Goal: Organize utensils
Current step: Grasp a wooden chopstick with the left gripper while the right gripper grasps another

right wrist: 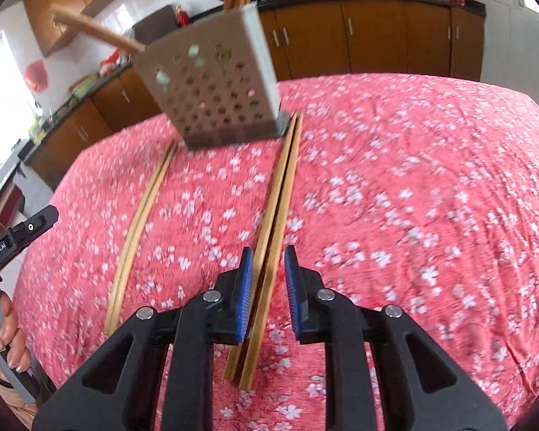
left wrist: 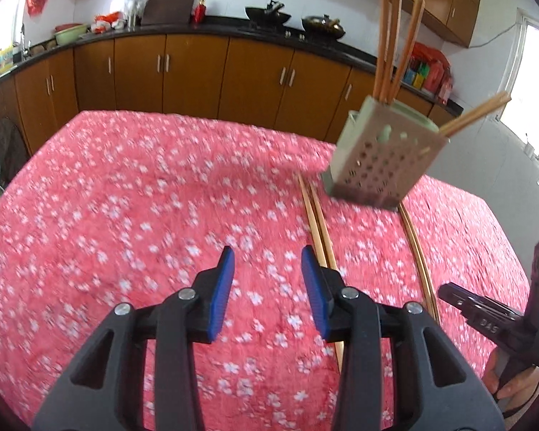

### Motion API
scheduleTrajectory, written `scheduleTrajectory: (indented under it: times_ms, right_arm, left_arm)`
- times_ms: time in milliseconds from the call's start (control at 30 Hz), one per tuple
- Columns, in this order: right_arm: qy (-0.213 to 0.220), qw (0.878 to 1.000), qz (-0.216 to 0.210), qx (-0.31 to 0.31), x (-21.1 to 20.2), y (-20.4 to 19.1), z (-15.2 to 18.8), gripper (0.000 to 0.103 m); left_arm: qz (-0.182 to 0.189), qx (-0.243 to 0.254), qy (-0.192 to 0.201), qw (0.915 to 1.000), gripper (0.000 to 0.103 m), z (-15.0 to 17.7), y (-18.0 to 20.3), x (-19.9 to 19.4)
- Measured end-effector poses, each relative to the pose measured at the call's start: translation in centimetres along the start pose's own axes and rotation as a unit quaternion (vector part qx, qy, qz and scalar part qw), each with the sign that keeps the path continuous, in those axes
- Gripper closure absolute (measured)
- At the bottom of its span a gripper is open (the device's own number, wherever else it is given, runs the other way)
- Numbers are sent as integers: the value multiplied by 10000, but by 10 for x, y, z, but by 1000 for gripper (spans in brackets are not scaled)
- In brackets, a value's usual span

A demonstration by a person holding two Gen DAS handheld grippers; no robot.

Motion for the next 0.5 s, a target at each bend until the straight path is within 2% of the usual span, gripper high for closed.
scheduleTrajectory:
  times_ms: [67,200,333,433,500]
  right_arm:
    - [-47,9999,124,-62,5,4,1,88]
    - [23,9987,485,-148,11,10,1,89]
    - [35,9983,549,-194,13,15,-2,90]
    - [113,9964,800,-239,13,22,-4,95]
    - [159,9956,920,13,12,36,-7,95]
  left_arm:
    - [24,59,-75,10000,64,6,6,4]
    - [90,210,-189,9996,64,11,19,11]
    - [173,313,-303,9989,64,17,28,19]
    - [278,411,-448,9978,69,24,37,27]
    - [333,434,-536,9971,73,28,42,31]
Point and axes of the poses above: each gripper's, at about its wrist camera, not at the fingertips, and x roughly the way its jaws point, y to its right, z to its underside, the point moved 8 cm from there along x, roughly the way its jaws point, and after that the axes turned 2 degrees about z, right-handed, at the moved point
